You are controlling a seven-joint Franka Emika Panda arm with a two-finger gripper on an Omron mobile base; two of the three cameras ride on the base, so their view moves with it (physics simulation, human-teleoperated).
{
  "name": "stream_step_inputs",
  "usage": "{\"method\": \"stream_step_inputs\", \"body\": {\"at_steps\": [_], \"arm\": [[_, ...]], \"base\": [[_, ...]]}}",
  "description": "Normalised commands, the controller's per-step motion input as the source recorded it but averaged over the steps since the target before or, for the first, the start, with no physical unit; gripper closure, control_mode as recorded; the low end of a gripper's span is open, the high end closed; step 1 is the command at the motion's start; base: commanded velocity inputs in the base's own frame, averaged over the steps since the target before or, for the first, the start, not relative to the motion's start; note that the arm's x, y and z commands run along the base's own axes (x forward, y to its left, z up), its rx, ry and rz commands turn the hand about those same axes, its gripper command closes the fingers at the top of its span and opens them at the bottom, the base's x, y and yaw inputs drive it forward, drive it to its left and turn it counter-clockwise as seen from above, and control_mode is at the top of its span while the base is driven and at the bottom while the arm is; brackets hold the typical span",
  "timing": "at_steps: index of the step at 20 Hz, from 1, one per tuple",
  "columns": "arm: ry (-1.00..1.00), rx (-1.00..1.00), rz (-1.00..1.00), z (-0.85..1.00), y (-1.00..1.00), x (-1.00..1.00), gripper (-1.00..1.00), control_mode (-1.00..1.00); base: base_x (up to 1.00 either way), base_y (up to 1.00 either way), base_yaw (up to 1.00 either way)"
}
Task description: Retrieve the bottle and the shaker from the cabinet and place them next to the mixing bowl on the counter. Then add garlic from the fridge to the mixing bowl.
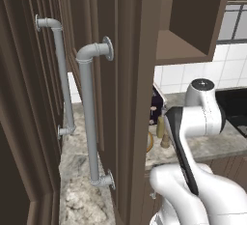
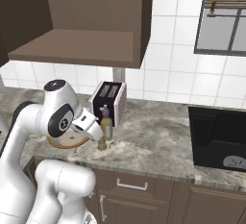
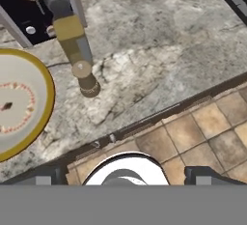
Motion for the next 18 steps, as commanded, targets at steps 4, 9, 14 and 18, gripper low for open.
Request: {"method": "stream_step_inputs", "body": {"at_steps": [4, 9, 14, 18], "arm": [[-0.04, 0.0, -0.01, -0.03, -0.1, -0.09, -1.0, 1.0], [0.0, 0.0, 0.0, 0.0, 0.0, 0.0, -1.0, 1.0], [0.0, 0.0, 0.0, 0.0, 0.0, 0.0, -1.0, 1.0], [0.0, 0.0, 0.0, 0.0, 0.0, 0.0, -1.0, 1.0]], "base": [[-0.13, -0.25, -0.06], [-0.43, -0.93, -0.25], [-0.22, -0.73, -0.43], [0.03, -0.49, -0.78]]}}
